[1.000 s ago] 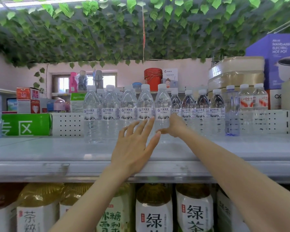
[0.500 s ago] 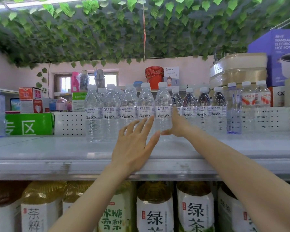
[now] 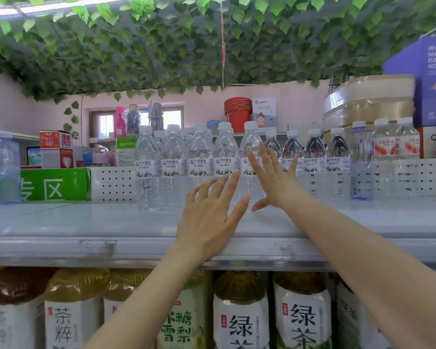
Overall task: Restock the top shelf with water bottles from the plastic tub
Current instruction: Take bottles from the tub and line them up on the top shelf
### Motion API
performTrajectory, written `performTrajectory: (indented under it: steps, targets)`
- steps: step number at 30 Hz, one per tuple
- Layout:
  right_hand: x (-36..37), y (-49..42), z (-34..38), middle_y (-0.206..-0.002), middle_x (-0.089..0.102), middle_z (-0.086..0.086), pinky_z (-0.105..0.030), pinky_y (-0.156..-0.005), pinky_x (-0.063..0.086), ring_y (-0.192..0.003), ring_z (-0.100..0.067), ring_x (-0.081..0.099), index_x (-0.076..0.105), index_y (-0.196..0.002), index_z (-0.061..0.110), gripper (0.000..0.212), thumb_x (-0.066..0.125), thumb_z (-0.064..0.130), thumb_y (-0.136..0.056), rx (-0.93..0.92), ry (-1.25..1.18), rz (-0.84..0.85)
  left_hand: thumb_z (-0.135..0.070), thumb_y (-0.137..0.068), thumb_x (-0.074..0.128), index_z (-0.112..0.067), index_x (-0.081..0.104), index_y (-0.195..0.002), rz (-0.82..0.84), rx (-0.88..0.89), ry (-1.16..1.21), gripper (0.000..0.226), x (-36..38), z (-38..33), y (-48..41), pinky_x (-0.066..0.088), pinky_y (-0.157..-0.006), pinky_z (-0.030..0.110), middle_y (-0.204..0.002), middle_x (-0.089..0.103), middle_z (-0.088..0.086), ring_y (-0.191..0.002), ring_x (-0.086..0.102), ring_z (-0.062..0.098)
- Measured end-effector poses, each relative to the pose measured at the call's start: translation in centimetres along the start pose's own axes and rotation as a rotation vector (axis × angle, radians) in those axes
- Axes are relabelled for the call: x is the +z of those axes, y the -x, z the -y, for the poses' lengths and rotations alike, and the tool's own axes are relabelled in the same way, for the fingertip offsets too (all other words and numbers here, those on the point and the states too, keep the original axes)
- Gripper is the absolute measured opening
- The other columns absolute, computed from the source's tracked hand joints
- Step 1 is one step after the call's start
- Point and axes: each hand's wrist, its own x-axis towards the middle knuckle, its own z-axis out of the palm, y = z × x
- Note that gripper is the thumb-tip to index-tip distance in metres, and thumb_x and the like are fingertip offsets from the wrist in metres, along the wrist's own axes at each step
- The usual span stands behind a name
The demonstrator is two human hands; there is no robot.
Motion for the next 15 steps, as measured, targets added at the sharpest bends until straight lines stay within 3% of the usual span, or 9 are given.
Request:
performTrajectory:
  steps: [6, 9, 15]
  targets:
    - [-0.4, 0.3, 0.2, -0.131, -0.052, -0.007, -0.072, -0.103, -0.001, -0.14, -0.032, -0.028, -0.048, -0.124, 0.023, 0.138, 0.065, 0.073, -0.061, 0.017, 0.005, 0.015, -0.067, -0.081, -0.009, -0.039, -0.006, -0.148, 0.016, -0.012, -0.009, 0.073, -0.2, 0.0, 0.0, 0.007, -0.114, 0.035, -0.157, 0.013, -0.012, -0.143, 0.006, 0.011]
    - [-0.9, 0.7, 0.2, -0.137, -0.049, -0.009, -0.07, -0.103, -0.005, -0.138, -0.034, -0.03, -0.045, -0.128, 0.023, 0.133, 0.065, 0.068, -0.067, 0.006, -0.037, 0.027, -0.067, -0.086, -0.005, -0.037, -0.002, -0.148, 0.026, -0.026, -0.001, 0.069, -0.4, -0.1, -0.1, 0.007, -0.114, 0.035, -0.157, 0.014, -0.012, -0.143, 0.007, 0.01]
    - [-2.6, 3.6, 0.7, -0.152, -0.033, -0.01, -0.063, -0.108, -0.01, -0.141, -0.034, -0.026, -0.027, -0.145, 0.025, 0.082, 0.032, 0.054, -0.096, 0.012, -0.196, -0.024, -0.056, -0.078, -0.013, -0.032, 0.005, -0.15, -0.006, -0.008, -0.031, 0.078, -0.5, 0.2, -0.1, 0.01, -0.115, 0.038, -0.156, 0.019, -0.009, -0.143, 0.014, 0.012]
